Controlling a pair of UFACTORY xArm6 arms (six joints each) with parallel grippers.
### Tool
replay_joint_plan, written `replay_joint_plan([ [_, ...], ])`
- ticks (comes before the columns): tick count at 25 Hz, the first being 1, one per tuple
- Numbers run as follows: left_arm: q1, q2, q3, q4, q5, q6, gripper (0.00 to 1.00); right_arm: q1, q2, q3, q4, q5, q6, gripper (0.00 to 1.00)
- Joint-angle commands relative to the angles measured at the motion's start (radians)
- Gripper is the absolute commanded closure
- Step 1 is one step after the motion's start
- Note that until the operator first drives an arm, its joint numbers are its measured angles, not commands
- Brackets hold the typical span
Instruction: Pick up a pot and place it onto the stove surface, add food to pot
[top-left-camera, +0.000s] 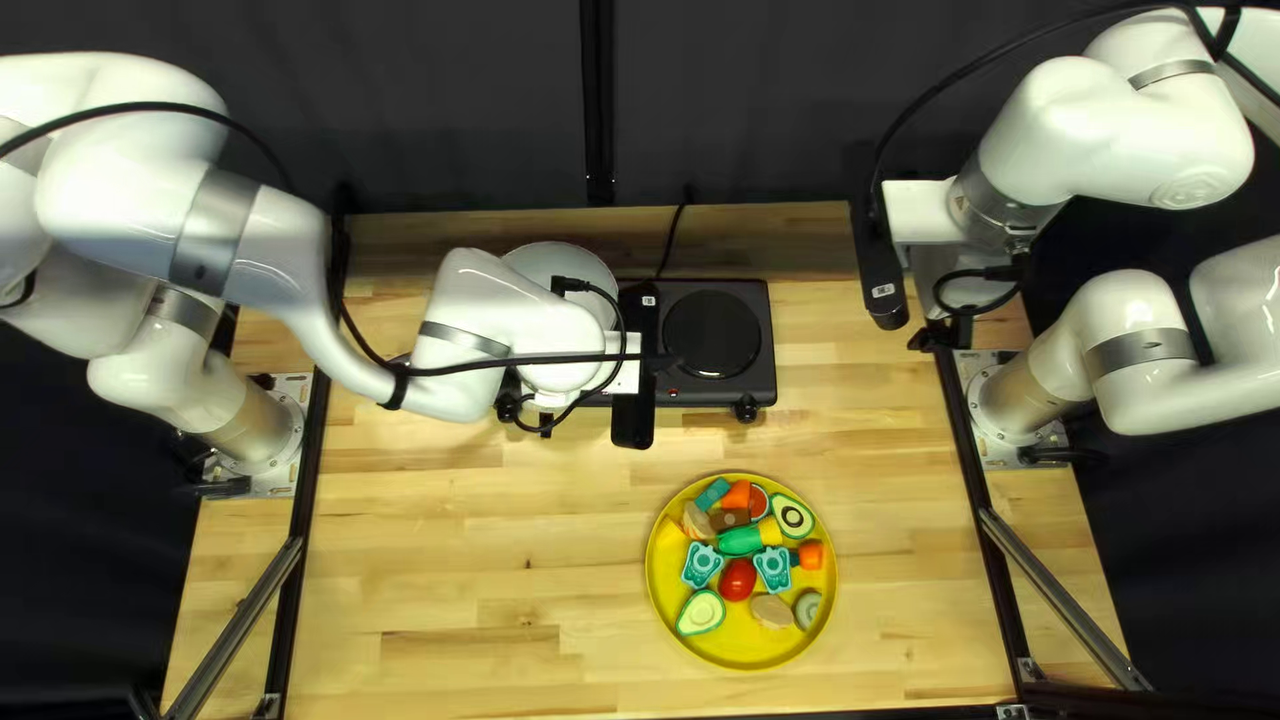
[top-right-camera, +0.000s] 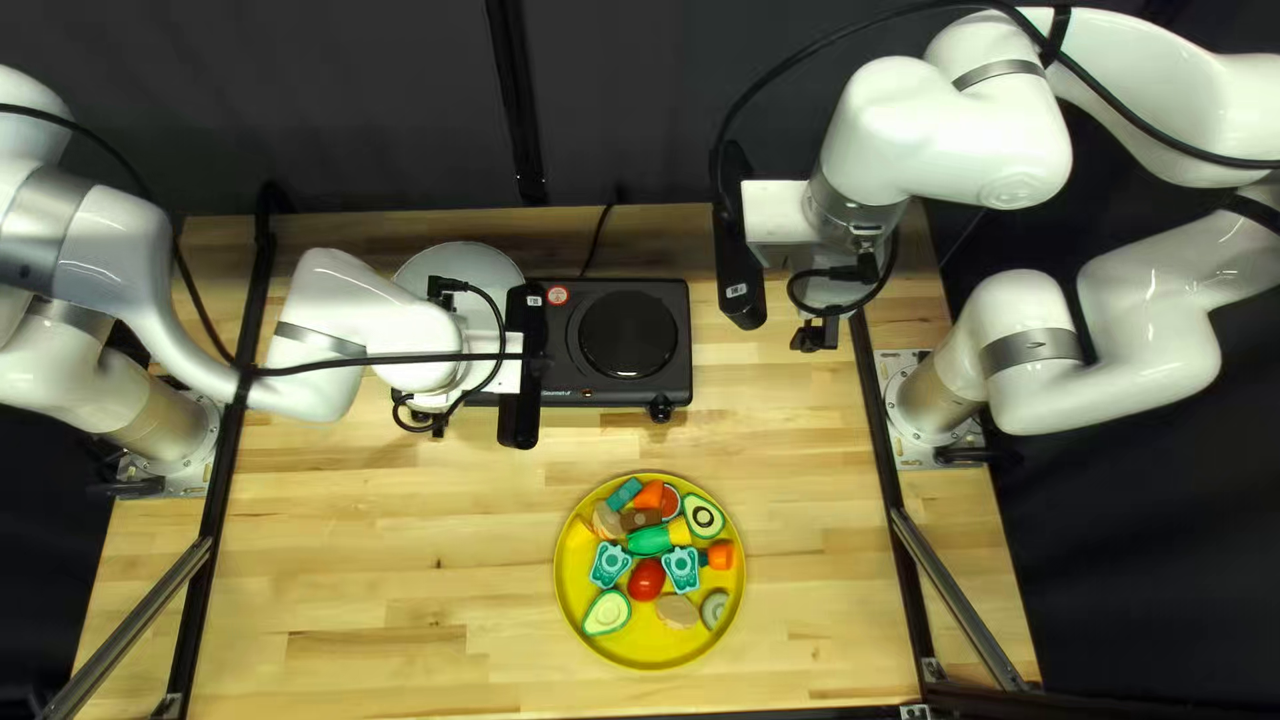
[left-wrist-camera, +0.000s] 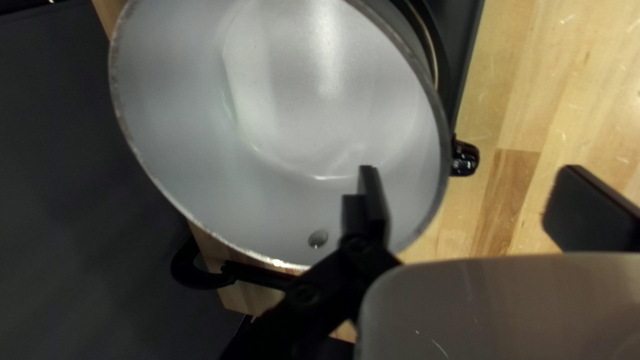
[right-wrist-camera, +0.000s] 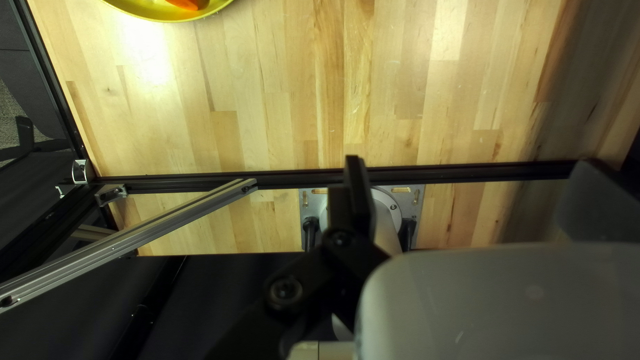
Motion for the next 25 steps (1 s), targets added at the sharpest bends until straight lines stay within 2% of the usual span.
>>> replay_joint_plan([
  [1, -0.053, -0.012, -0.040, -0.044, 0.043, -0.053, 0.05, 0.000, 0.000, 0.000, 0.000, 0.000, 0.000, 0.00],
  [4, -0.097, -0.003, -0.088, -0.112, 0.056, -0.111, 0.00, 0.000, 0.000, 0.000, 0.000, 0.000, 0.000, 0.00],
  [6, -0.126, -0.003, -0.113, -0.168, 0.049, -0.147, 0.00, 0.000, 0.000, 0.000, 0.000, 0.000, 0.000, 0.00],
  [11, -0.184, -0.003, -0.118, -0.286, -0.041, -0.187, 0.00, 0.000, 0.000, 0.000, 0.000, 0.000, 0.000, 0.00],
  [18, -0.188, 0.000, -0.122, -0.294, -0.043, -0.191, 0.00, 0.000, 0.000, 0.000, 0.000, 0.000, 0.000, 0.00],
  [19, -0.196, -0.011, -0.126, -0.286, -0.019, -0.203, 0.00, 0.000, 0.000, 0.000, 0.000, 0.000, 0.000, 0.00],
  [22, -0.244, 0.022, -0.169, -0.285, -0.002, -0.244, 0.00, 0.000, 0.000, 0.000, 0.000, 0.000, 0.000, 0.00],
  [25, -0.292, 0.128, -0.252, -0.300, -0.045, -0.264, 0.00, 0.000, 0.000, 0.000, 0.000, 0.000, 0.000, 0.00],
])
